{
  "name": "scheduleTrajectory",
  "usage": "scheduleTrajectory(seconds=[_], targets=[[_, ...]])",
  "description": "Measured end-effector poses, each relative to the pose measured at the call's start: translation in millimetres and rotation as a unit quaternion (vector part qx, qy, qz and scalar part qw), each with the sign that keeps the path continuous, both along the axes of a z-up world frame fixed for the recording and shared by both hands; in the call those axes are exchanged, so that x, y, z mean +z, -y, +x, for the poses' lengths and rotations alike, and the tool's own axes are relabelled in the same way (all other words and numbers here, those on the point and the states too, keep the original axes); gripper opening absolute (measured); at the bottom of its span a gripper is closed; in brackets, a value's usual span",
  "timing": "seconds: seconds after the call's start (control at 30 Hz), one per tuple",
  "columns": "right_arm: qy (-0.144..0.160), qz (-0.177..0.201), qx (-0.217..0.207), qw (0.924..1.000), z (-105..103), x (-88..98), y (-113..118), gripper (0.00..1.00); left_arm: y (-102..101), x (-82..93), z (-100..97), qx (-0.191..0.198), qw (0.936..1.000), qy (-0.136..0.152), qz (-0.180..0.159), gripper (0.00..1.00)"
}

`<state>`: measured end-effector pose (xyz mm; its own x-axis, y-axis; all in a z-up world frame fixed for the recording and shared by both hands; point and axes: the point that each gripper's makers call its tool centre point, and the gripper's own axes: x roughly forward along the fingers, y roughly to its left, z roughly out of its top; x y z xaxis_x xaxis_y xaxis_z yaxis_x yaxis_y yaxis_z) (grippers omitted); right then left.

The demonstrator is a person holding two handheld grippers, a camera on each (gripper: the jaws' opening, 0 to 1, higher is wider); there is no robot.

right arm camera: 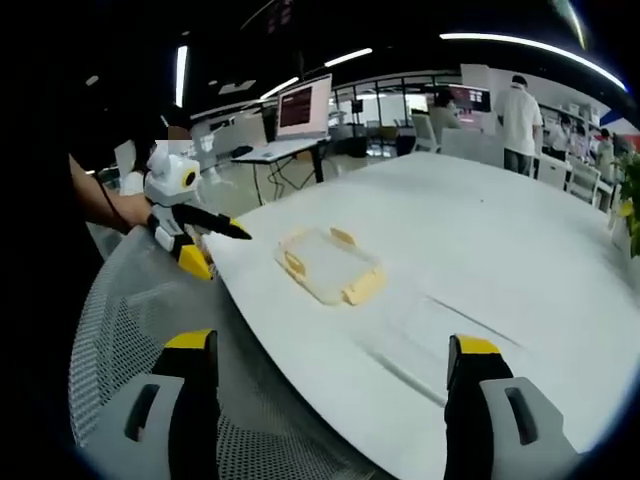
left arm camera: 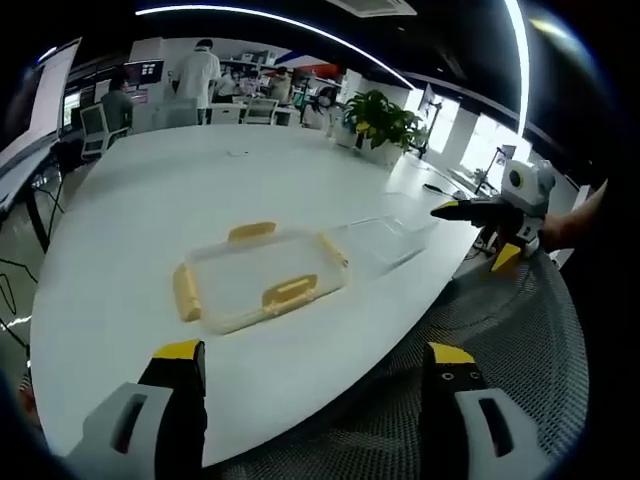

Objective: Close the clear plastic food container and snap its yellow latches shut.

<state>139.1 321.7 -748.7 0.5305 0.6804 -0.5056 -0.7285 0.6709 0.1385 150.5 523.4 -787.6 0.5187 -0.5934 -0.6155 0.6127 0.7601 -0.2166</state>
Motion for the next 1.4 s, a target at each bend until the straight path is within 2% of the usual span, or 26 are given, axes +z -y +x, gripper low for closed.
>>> scheduleTrajectory(seconds=[0.2,0.3,0.37,0.53,0.7,0.87,1.4], targets=[[0.001,-0.002,0.005,1.0000,2,0.4,-3,0.93,2,6.0,4.1,0.006,0.9996,0.006,-0.027,0.84],[0.000,-0.001,0.002,1.0000,3,0.7,-1,0.92,-1,9.8,5.2,0.011,0.9995,0.016,-0.023,0.83],[0.005,-0.003,-0.003,1.0000,5,2.4,1,0.89,0,12.8,5.8,0.013,0.9994,0.019,-0.025,0.86],[0.004,-0.002,0.001,1.0000,5,2.4,0,0.91,-2,10.7,5.5,0.008,0.9998,0.017,-0.012,0.98],[0.009,0.005,0.008,0.9999,5,9.4,-3,0.93,0,12.8,4.8,-0.004,0.9998,0.019,-0.007,0.98],[0.006,0.003,0.014,0.9999,5,8.8,-6,0.93,-3,11.9,5.5,-0.009,0.9998,0.016,0.004,0.98],[0.012,0.011,0.034,0.9993,17,19.5,-24,0.92,-7,11.0,11.2,-0.030,0.9991,0.019,0.022,0.98]])
